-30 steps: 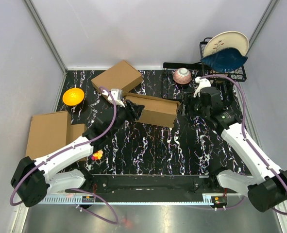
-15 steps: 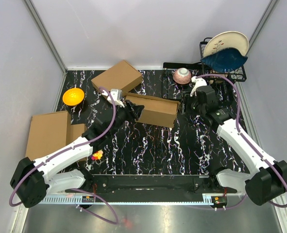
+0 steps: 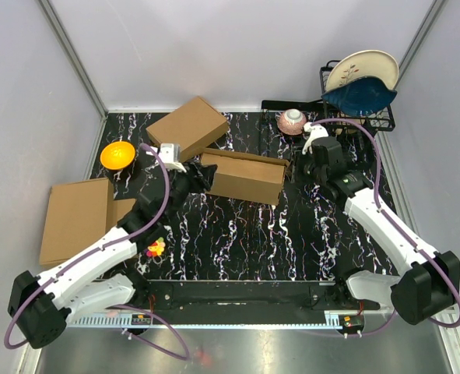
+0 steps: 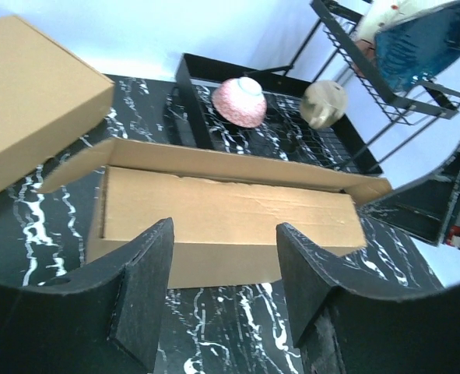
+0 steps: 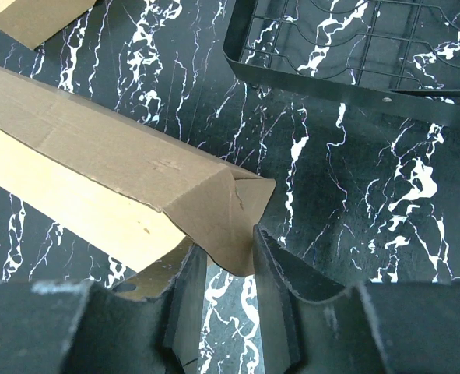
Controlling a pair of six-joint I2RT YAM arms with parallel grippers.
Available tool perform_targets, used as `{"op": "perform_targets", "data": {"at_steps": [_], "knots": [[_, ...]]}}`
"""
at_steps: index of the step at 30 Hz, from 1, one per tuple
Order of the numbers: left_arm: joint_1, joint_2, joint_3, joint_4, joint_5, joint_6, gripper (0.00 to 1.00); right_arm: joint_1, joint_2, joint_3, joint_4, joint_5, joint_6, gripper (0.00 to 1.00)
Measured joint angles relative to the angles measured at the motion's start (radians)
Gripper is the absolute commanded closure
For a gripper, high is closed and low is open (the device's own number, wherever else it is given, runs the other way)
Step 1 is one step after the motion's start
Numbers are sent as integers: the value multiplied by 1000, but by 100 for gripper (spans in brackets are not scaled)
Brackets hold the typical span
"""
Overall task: Fold the paper box
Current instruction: Adjust the paper box at the center of the board.
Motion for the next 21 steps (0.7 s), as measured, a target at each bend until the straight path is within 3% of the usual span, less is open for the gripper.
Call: {"op": "perform_targets", "data": {"at_steps": [11, 21], "knots": [[169, -29, 4, -103, -79, 75, 40, 0, -25, -37, 6, 0, 0, 64], [289, 19, 34, -117, 101, 290, 41, 0, -27, -37, 6, -10, 3, 64]]}}
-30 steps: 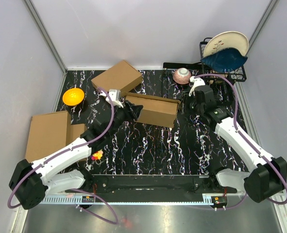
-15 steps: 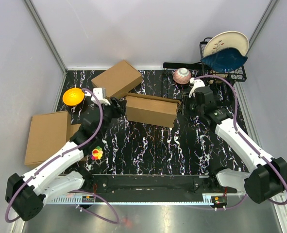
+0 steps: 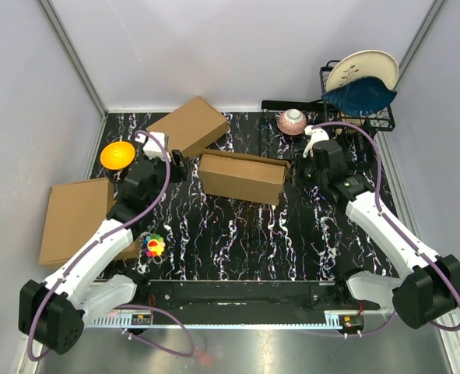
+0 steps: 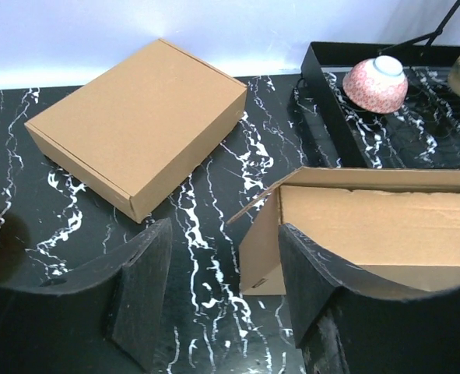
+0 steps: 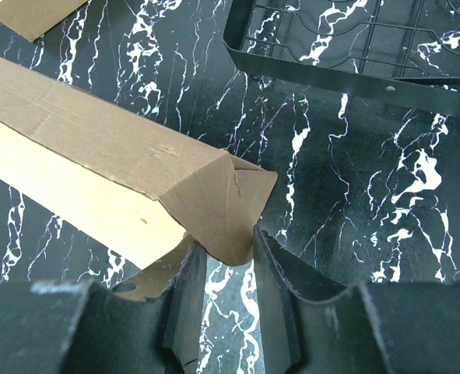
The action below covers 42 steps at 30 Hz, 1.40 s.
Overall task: Fold the paper box
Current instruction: Adjust the paper box at the center of the board.
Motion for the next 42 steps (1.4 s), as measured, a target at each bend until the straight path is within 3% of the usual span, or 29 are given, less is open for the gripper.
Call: {"op": "perform_targets", "data": {"at_steps": [10, 18, 21, 26, 28, 32, 39, 42], "knots": [[76, 87, 2, 2, 280, 101, 47, 3, 0, 0, 0, -6, 2, 64], [84, 119, 18, 26, 381, 142, 53, 5, 0, 0, 0, -7, 2, 64], [96, 165, 45, 37, 397, 148, 58, 5, 0, 0, 0, -7, 2, 64], [112, 225, 75, 47, 416, 151, 77, 7, 0, 0, 0, -8, 3, 64], [114, 243, 78, 48, 416, 148, 79, 8, 0, 0, 0, -9, 5, 65], [116, 254, 79, 48, 415, 148, 79, 9, 0, 0, 0, -15, 6, 65], [119, 256, 81, 56, 403, 148, 62, 9, 0, 0, 0, -27, 10, 65], [123, 256, 81, 57, 389, 149, 60, 9, 0, 0, 0, -31, 10, 65]]}}
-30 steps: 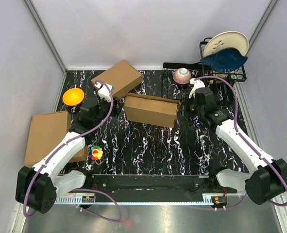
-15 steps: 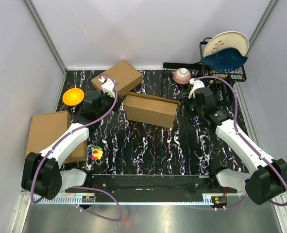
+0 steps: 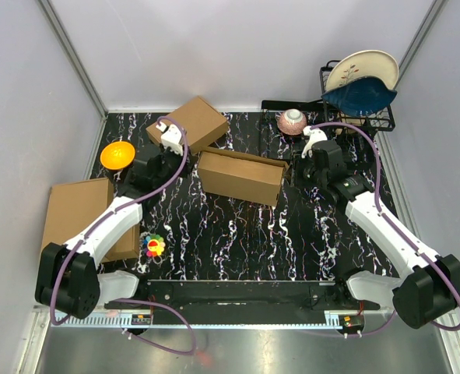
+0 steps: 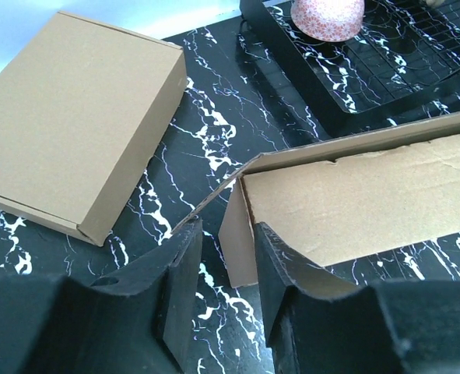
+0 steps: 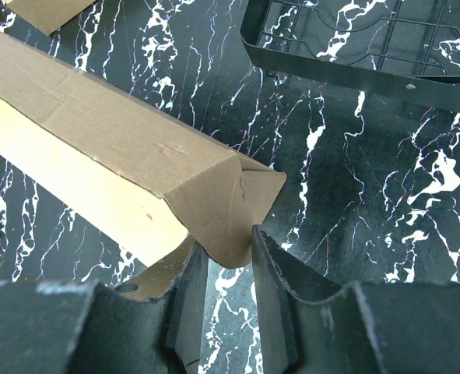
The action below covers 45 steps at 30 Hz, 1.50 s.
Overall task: Fold the paper box
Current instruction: Adjust the paper box at the center of the board.
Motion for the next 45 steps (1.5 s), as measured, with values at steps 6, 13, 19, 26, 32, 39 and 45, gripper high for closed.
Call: {"op": "perform_targets", "data": {"at_steps": [6, 13, 19, 26, 32, 39, 45], "knots": [[9, 5, 18, 4, -32, 3, 59, 0, 0, 0, 0, -2, 0, 65], [13, 32, 55, 5, -45, 20, 59, 1, 0, 0, 0, -2, 0, 65], [13, 71, 66, 8, -20, 27, 64, 1, 0, 0, 0, -2, 0, 65], [13, 104, 66, 2, 18, 23, 90, 2, 0, 0, 0, -3, 4, 66], [11, 104, 66, 1, 34, 4, 97, 2, 7, 22, -8, -12, 21, 69], [-13, 84, 57, -9, 25, -18, 99, 2, 16, 64, -23, -21, 59, 78], [-37, 73, 56, -24, -4, -23, 100, 2, 35, 81, -37, -21, 99, 82]]}}
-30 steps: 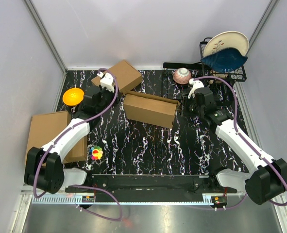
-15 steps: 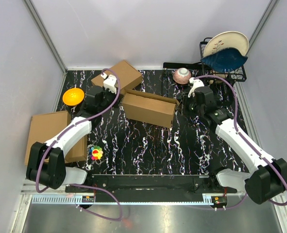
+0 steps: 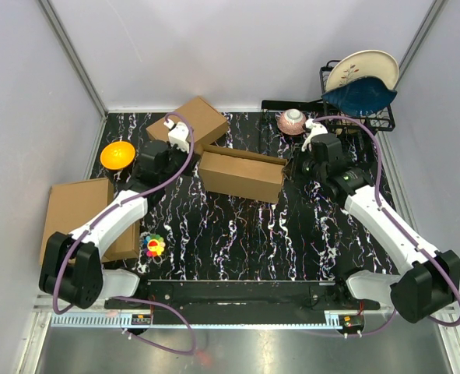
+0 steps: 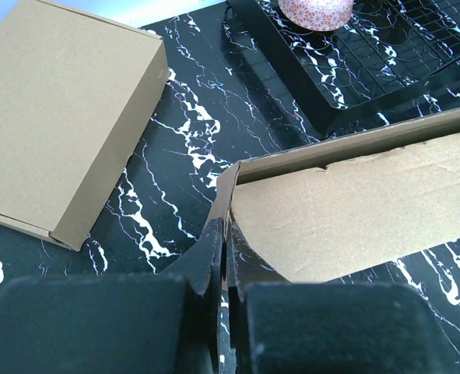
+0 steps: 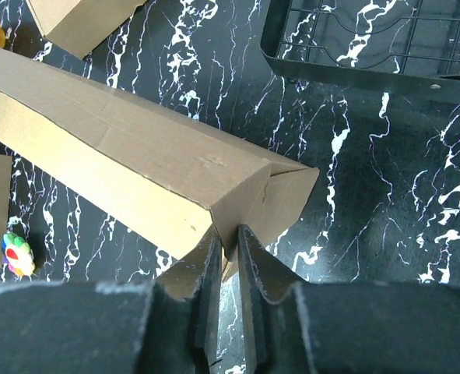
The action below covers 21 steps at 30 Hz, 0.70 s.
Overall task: Fold the paper box
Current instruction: Adjust the paper box at the center of the board.
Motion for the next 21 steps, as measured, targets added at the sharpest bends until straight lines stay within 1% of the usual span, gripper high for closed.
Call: {"op": "perform_targets", "data": {"at_steps": [2, 4, 5, 6, 10, 14, 15, 17, 18, 21], "knots": [[-3, -3, 0, -5, -5, 0, 100, 0, 4, 0, -1, 0, 9, 80], [-3, -4, 0, -8, -8, -1, 100, 0, 5, 0, -1, 0, 13, 75], [-4, -4, 0, -8, -9, -1, 100, 0, 5, 0, -1, 0, 15, 70], [-4, -5, 0, -9, -10, -1, 100, 0, 5, 0, -2, 0, 18, 68], [-6, -5, 0, -10, -19, -2, 100, 0, 5, 0, -16, 3, 21, 67], [-6, -5, 0, -10, -24, -1, 100, 0, 5, 0, -39, 16, 20, 73], [-6, -5, 0, -10, -24, -2, 100, 0, 5, 0, -44, 21, 19, 78], [-6, -5, 0, -10, -26, -3, 100, 0, 6, 0, -46, 22, 20, 83], [-7, -5, 0, -10, -26, -3, 100, 0, 6, 0, -46, 22, 20, 88], [-8, -5, 0, -11, -27, -4, 100, 0, 7, 1, -46, 21, 23, 95]]}}
